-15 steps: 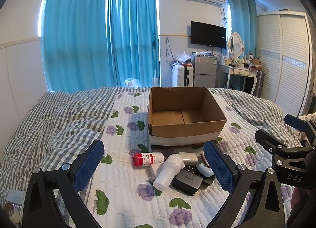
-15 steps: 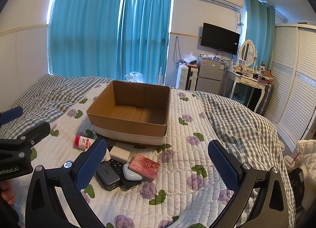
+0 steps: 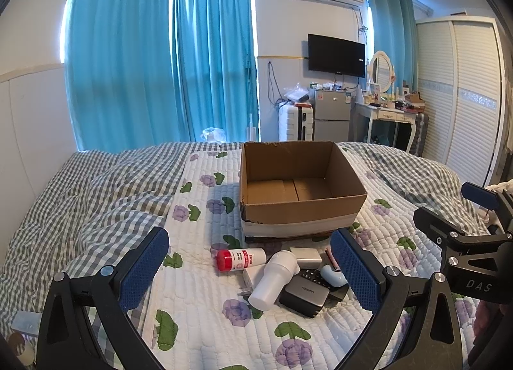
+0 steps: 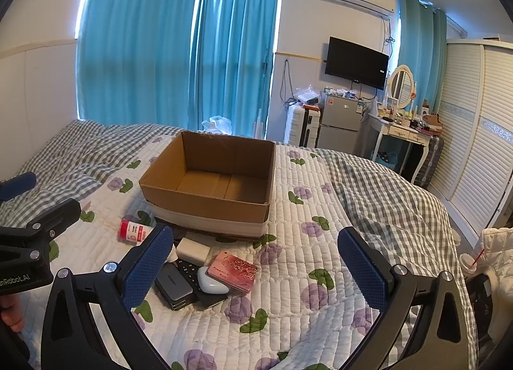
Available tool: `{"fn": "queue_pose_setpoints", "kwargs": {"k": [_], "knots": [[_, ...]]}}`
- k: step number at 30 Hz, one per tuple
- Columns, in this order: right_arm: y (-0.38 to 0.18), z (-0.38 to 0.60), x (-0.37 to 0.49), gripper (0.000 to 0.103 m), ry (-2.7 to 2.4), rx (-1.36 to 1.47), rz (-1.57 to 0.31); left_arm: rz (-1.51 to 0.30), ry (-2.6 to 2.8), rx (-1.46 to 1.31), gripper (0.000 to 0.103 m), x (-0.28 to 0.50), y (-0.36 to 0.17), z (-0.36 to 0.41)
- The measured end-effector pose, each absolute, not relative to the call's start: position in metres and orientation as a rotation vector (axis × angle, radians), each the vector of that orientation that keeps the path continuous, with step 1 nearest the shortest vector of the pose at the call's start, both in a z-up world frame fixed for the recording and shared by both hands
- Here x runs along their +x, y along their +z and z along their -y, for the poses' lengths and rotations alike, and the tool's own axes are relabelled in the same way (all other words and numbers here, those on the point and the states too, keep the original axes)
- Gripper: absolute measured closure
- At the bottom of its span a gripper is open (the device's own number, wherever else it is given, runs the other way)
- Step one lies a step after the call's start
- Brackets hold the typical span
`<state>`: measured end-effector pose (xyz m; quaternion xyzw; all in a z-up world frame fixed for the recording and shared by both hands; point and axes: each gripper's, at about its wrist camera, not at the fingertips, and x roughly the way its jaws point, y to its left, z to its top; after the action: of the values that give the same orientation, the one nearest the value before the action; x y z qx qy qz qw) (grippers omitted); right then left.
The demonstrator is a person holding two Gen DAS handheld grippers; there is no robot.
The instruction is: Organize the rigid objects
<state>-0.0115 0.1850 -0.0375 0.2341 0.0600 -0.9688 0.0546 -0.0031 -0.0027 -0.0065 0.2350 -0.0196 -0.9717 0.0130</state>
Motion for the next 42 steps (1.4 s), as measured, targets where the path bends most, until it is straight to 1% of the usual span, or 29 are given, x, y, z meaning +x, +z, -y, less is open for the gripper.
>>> {"fn": "queue_pose_setpoints", "kwargs": {"k": [26,30,36,42], "knots": [[-0.041,-0.184,-0.013,0.0,-2.94,0.724,-0.194,0.051,-3.015,0.751,0.0,-0.006,-0.008,0.007],[-0.046,-0.185,-0.017,0.0,-2.937,0.749,-0.196,0.049,-2.971,0.822,0.0,-0.017,-0.017,0.01],[-0.068,-0.186,-0.042,0.0,-2.897,0.863,-0.194,0.019,-2.866,1.026,0.0,-0.052,-0.055,0.014],[-0.108,-0.183,-0.076,0.0,-2.821,1.034,-0.198,0.089,-2.801,1.225,0.002,-0.084,-0.094,0.001]]}}
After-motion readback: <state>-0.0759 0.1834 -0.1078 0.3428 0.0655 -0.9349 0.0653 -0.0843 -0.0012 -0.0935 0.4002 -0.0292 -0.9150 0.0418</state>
